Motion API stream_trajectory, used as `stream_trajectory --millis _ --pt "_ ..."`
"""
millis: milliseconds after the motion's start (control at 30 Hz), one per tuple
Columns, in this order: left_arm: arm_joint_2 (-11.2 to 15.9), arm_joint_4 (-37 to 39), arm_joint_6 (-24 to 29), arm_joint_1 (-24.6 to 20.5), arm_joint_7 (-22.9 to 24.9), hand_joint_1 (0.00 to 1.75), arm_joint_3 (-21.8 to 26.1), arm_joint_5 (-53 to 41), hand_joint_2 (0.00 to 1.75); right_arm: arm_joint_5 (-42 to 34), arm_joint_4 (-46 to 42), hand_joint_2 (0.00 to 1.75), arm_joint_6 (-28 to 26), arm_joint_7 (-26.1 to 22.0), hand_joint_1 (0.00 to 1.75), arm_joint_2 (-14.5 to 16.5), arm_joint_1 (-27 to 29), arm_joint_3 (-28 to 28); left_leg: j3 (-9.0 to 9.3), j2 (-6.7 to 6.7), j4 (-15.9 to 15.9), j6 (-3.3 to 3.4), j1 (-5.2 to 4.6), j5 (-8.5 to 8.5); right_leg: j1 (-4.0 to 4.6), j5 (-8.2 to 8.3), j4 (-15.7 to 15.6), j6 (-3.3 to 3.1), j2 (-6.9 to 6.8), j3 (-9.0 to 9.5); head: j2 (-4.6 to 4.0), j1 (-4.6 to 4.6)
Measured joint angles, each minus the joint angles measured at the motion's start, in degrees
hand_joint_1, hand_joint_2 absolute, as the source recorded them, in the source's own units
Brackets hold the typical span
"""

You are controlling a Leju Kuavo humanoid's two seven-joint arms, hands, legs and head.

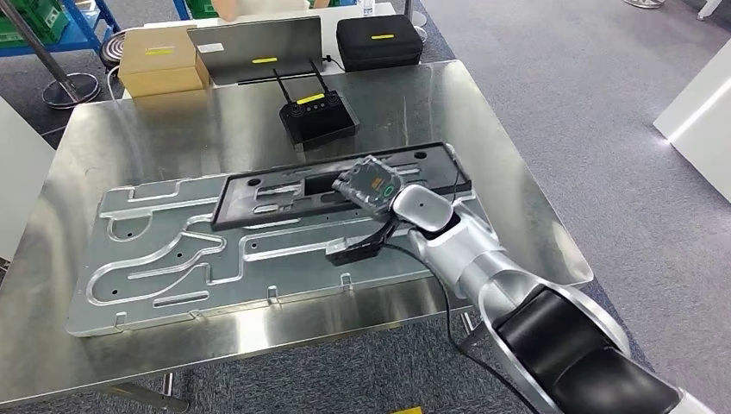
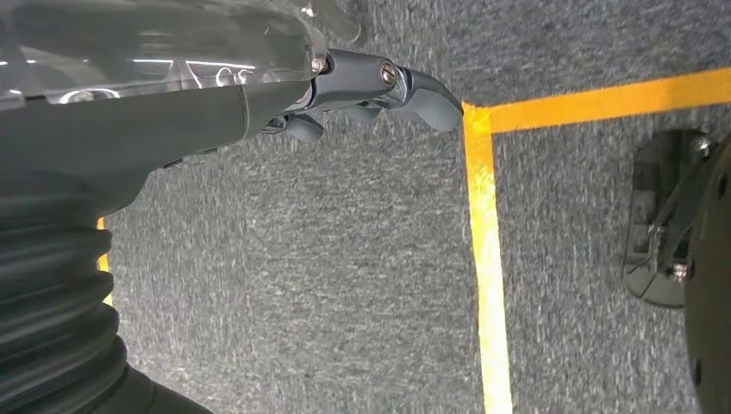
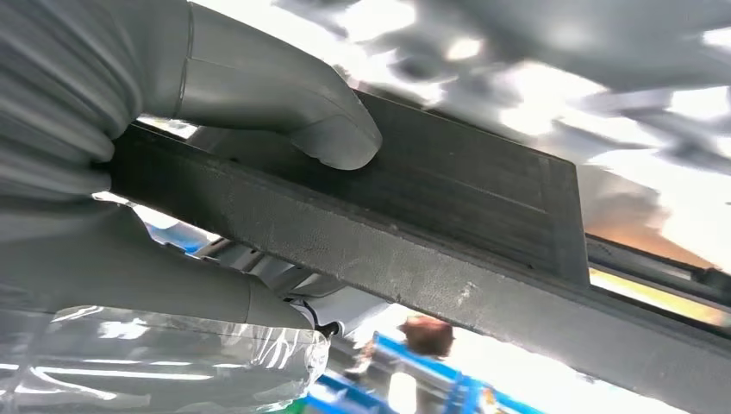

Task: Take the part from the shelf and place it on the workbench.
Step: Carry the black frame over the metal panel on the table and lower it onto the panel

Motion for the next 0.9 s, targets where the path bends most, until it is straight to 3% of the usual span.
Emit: stream_trajectory --millis 100,167,233,300,333,367,400,467,500,600,667,733,800,833,867,900 --pt "-0.14 -0.02 1.05 0.01 -1.05 0.00 -0.03 0.00 1.75 -3.02 0.11 1.75 -1.28 -2.72 1.75 4.07 3.06 0.00 -0.01 0.00 0.54 -1.71 -0.01 -0.78 0.26 3.56 -9.73 -1.67 0.01 4.43 0.00 -0.01" --pt "-0.17 -0.02 1.37 -0.08 -1.13 0.00 -0.06 0.00 1.75 -4.76 0.13 1.75 -1.52 -3.78 1.75 5.64 3.76 -0.03 -1.26 0.00 3.60 -2.43 0.17 -2.84 0.12 3.76 -10.23 -2.53 0.00 4.76 0.00 -0.01" --pt "-0.17 -0.02 1.68 -0.17 -1.11 0.00 -0.07 0.00 1.75 -6.65 0.13 1.75 -1.60 -5.01 1.75 6.73 4.26 -0.15 -4.60 0.01 10.95 -2.82 0.24 -6.42 0.15 3.75 -10.33 -2.88 0.02 4.90 0.00 -0.01" --pt "-0.22 -0.02 2.04 -0.09 -1.21 0.00 -0.07 0.00 1.75 -8.31 0.18 1.75 -1.56 -6.25 1.75 7.52 5.19 -0.29 -7.35 0.01 16.45 -3.02 0.28 -7.97 0.26 3.67 -10.31 -2.97 0.04 4.98 0.00 -0.01" --pt "-0.26 -0.02 2.29 -0.03 -1.32 0.00 -0.07 0.00 1.75 -8.91 0.22 1.75 -1.55 -6.75 1.75 7.94 5.70 -0.33 -7.26 0.02 16.03 -3.01 0.31 -7.10 0.29 3.61 -10.26 -2.97 0.06 5.03 0.00 -0.02" --pt "-0.29 -0.02 2.56 0.01 -1.43 0.00 -0.07 0.00 1.75 -9.38 0.27 1.75 -1.55 -7.17 1.75 8.38 6.14 -0.37 -6.03 0.03 13.35 -2.94 0.34 -5.31 0.31 3.52 -10.19 -2.92 0.10 5.12 0.00 -0.02" --pt "-0.30 -0.02 2.83 0.01 -1.55 0.00 -0.06 0.00 1.75 -9.69 0.31 1.75 -1.54 -7.47 1.75 8.84 6.45 -0.39 -4.01 0.05 9.18 -2.82 0.37 -3.20 0.31 3.38 -10.07 -2.81 0.16 5.22 0.00 -0.02" --pt "-0.31 -0.02 3.23 -0.09 -1.74 0.00 -0.01 0.00 1.75 -9.97 0.39 1.75 -1.42 -7.72 1.75 9.68 6.74 -0.39 -0.50 0.04 2.33 -2.35 0.18 -0.91 0.55 3.09 -9.75 -2.37 0.32 5.28 0.00 -0.01" --pt "-0.32 -0.02 3.36 -0.12 -1.84 0.00 0.05 0.00 1.75 -10.10 0.43 1.75 -1.21 -7.74 1.75 10.03 6.85 -0.39 0.27 0.02 0.84 -2.04 0.05 -0.72 0.64 3.03 -9.68 -2.10 0.40 5.28 0.00 -0.01" --pt "-0.37 -0.02 3.49 -0.09 -2.02 0.00 0.49 0.00 1.75 -10.77 0.46 1.75 -0.24 -7.38 1.75 10.82 7.11 -0.33 0.44 -0.04 0.42 -0.98 0.05 -0.71 0.63 2.88 -9.63 -1.16 0.47 5.37 0.00 0.00" --pt "-0.39 -0.02 3.49 -0.11 -2.05 0.00 0.88 0.00 1.75 -11.26 0.45 0.87 0.11 -6.95 0.87 11.07 7.06 -0.29 0.52 0.01 0.12 -0.27 0.30 -0.44 0.60 0.97 -7.06 -0.59 0.36 4.36 0.00 0.00" --pt "-0.39 -0.02 3.58 -0.07 -2.06 0.00 1.25 0.00 1.75 -11.62 0.46 0.00 0.48 -6.70 0.00 11.18 7.10 -0.28 0.45 0.07 0.06 0.18 0.25 -0.36 0.51 -2.91 0.17 -0.28 0.24 1.09 0.00 0.01" --pt "-0.39 -0.02 3.81 0.02 -1.98 0.00 1.52 0.00 1.75 -11.95 0.54 0.00 1.15 -6.52 0.00 11.20 7.31 -0.28 0.37 0.07 0.08 0.31 0.11 -0.34 0.45 -5.25 6.86 -0.17 0.18 -2.06 0.00 0.01" --pt "-0.40 -0.02 3.92 0.05 -1.93 0.00 1.64 0.00 1.75 -12.08 0.60 0.00 1.59 -6.36 0.00 11.22 7.37 -0.28 0.37 0.04 0.10 0.32 0.03 -0.34 0.47 -4.78 7.29 -0.26 0.15 -2.27 0.00 0.01" --pt "-0.40 -0.02 3.97 0.05 -1.88 0.00 1.77 0.00 1.75 -12.20 0.64 0.00 1.99 -6.17 0.00 11.24 7.38 -0.28 0.41 -0.02 0.12 0.32 -0.07 -0.34 0.51 -3.27 5.25 -0.47 0.13 -1.26 0.00 0.01" --pt "-0.41 -0.02 3.99 0.04 -1.85 0.00 1.90 0.00 1.75 -12.28 0.68 0.00 2.41 -5.95 0.00 11.30 7.29 -0.28 0.49 -0.07 0.14 0.31 -0.19 -0.34 0.63 -1.11 1.14 -0.86 0.13 0.79 0.00 0.01"
